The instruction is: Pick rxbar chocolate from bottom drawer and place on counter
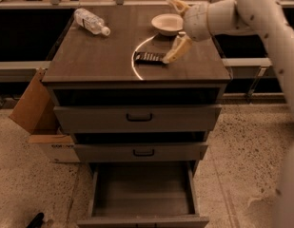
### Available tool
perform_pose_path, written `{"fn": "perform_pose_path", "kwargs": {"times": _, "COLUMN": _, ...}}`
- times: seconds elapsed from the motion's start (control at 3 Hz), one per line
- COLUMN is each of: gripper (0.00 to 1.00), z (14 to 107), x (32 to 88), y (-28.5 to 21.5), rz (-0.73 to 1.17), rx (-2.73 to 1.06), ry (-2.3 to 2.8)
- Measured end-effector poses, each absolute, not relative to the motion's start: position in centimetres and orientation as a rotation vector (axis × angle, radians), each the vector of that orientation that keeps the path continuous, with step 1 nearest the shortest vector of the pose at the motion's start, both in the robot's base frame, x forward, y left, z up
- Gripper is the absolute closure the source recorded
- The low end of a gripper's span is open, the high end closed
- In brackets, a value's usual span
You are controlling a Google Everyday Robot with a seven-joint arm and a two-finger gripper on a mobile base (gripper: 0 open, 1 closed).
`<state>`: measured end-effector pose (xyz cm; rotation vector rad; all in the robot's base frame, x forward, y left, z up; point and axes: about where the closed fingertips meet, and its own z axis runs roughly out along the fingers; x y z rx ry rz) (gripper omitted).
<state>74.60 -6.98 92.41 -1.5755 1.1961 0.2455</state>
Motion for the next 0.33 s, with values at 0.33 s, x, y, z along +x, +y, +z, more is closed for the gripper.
{"fn": "perform_pose_path", "kwargs": {"times": 0.33, "gripper": 0.00, "z": 96.44, "x": 70.92, "y": -13.74, "rz": 0.086, "rx": -1.509, "ry": 1.191}}
